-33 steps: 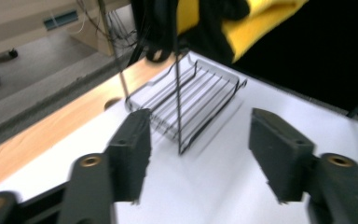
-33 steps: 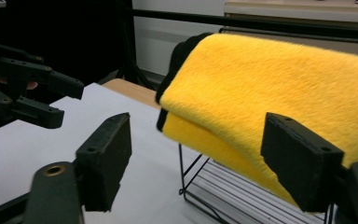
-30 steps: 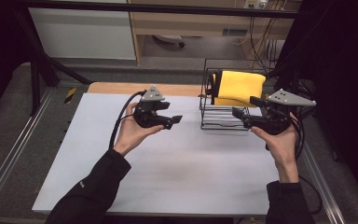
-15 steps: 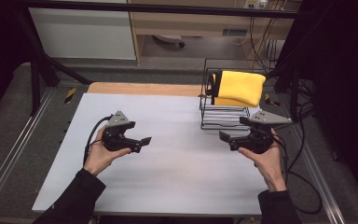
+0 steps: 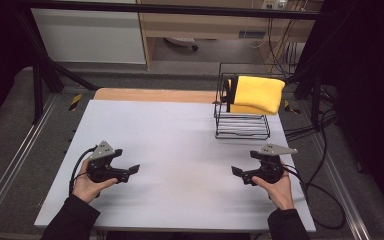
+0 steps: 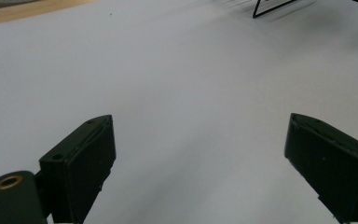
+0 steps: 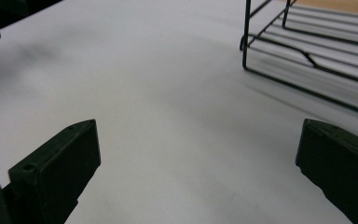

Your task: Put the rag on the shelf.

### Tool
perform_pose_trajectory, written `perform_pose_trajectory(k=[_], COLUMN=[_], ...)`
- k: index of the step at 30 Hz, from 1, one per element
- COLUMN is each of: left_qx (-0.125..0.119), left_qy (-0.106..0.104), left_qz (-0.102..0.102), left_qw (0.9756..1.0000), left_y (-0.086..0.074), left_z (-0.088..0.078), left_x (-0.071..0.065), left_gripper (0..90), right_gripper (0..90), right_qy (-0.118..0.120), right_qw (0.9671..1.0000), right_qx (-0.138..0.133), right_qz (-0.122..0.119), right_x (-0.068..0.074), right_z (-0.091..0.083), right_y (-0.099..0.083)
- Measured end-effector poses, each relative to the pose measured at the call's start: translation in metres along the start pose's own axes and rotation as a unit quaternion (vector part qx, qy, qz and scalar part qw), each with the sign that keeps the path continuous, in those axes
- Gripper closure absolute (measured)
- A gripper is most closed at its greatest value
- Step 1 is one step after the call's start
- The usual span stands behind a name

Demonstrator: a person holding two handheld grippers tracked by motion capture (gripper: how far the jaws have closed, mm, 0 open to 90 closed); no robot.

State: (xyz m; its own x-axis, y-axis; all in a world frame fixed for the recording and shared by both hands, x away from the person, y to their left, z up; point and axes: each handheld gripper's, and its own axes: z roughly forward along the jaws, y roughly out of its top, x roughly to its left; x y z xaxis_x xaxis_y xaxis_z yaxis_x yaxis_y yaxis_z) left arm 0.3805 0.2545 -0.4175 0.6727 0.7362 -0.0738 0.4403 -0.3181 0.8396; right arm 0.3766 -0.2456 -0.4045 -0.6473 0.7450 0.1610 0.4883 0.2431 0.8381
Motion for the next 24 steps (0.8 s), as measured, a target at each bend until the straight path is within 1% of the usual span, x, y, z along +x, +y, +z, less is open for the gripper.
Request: perform_pose_trajectory(k=[1, 3, 4, 7, 8, 10, 11, 12, 14, 18, 22, 24], left_qx=[0.002, 0.011, 0.012, 0.013, 0.013, 0.017, 0.019, 0.018, 0.016, 0.023, 0.023, 0.023], left_qy=[0.002, 0.005, 0.005, 0.004, 0.002, 0.002, 0.005, 0.006, 0.006, 0.006, 0.006, 0.005], left_qz=[0.000, 0.006, 0.005, 0.004, 0.003, 0.007, 0.010, 0.008, 0.007, 0.005, 0.001, 0.004], left_qw=[1.0000, 0.9999, 0.9999, 0.9999, 0.9999, 0.9998, 0.9998, 0.9998, 0.9998, 0.9997, 0.9997, 0.9997], left_y=[-0.003, -0.009, -0.010, -0.017, -0.021, -0.025, -0.027, -0.028, -0.032, -0.037, -0.038, -0.038], left_z=[-0.001, -0.003, -0.004, -0.008, -0.009, -0.010, -0.010, -0.011, -0.012, -0.012, -0.013, -0.013], left_x=[0.001, 0.002, 0.003, 0.004, 0.004, 0.005, 0.005, 0.005, 0.006, 0.005, 0.005, 0.004], left_gripper=[8.8, 8.8, 8.8, 8.8, 8.8, 8.8, 8.8, 8.8, 8.8, 8.8, 8.8, 8.8], right_gripper=[0.7, 0.6, 0.6, 0.6, 0.7, 0.7, 0.6, 0.6, 0.6, 0.7, 0.7, 0.7], right_qy=[0.001, 0.004, 0.006, 0.014, 0.014, 0.015, 0.014, 0.013, 0.014, 0.007, 0.011, 0.008], right_qw=[1.0000, 1.0000, 1.0000, 0.9999, 0.9999, 0.9999, 0.9998, 0.9998, 0.9998, 0.9997, 0.9995, 0.9995], right_qx=[0.002, 0.002, 0.006, 0.004, 0.004, 0.008, 0.012, 0.016, 0.015, 0.024, 0.030, 0.029], right_qz=[-0.002, -0.002, 0.002, 0.001, 0.000, 0.003, 0.004, 0.006, 0.005, 0.001, 0.000, -0.002], right_x=[-0.001, -0.004, -0.005, -0.007, -0.008, -0.009, -0.009, -0.010, -0.011, -0.013, -0.012, -0.012], right_z=[0.000, -0.001, -0.002, -0.005, -0.007, -0.009, -0.010, -0.011, -0.012, -0.011, -0.009, -0.010], right_y=[-0.004, -0.011, -0.015, -0.025, -0.028, -0.035, -0.038, -0.041, -0.045, -0.048, -0.049, -0.049])
